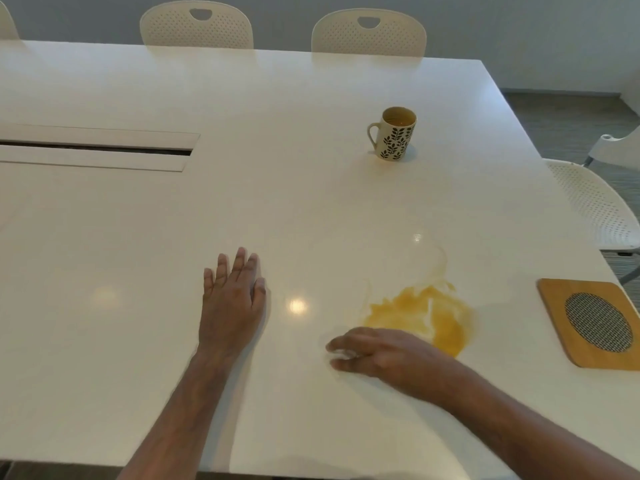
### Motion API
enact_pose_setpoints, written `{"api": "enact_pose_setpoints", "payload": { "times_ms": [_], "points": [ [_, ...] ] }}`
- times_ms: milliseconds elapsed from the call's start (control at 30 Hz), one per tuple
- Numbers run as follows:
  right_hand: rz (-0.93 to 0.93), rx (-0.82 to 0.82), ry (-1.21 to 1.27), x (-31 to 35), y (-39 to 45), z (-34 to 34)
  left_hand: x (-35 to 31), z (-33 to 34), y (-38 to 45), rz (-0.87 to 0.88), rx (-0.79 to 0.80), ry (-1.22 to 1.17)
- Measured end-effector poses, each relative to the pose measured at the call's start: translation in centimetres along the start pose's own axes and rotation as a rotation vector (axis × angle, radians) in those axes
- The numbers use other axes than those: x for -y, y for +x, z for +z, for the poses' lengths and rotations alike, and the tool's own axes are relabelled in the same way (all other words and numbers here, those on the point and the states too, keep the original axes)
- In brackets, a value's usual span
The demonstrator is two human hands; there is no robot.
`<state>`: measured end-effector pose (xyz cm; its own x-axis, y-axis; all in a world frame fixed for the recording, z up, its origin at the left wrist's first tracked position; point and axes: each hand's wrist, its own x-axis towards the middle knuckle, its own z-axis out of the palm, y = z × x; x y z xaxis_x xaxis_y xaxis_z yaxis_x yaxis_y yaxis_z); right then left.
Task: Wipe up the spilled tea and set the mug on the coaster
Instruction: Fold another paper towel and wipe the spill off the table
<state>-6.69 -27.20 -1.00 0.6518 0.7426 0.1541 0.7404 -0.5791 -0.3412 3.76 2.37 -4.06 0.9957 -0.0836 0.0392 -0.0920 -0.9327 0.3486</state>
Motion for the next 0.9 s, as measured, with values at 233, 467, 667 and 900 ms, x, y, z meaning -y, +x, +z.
{"api": "enact_pose_setpoints", "payload": {
  "times_ms": [233,467,667,900],
  "points": [
    [0.450,-0.128,-0.067,-6.4,1.1,-5.0,0.1,0.2,0.0,0.000,0.001,-0.007],
    [0.362,-0.071,0.110,-0.3,2.7,-1.7,0.1,0.3,0.1,-0.007,-0.013,-0.011],
    [0.186,0.025,-0.045,0.6,-2.1,-1.2,0.1,0.2,0.0,-0.009,-0.011,-0.020],
    [0.582,-0.117,-0.106,-7.2,-2.2,-5.6,0.1,0.3,0.0,-0.005,-0.019,-0.013]
  ]
}}
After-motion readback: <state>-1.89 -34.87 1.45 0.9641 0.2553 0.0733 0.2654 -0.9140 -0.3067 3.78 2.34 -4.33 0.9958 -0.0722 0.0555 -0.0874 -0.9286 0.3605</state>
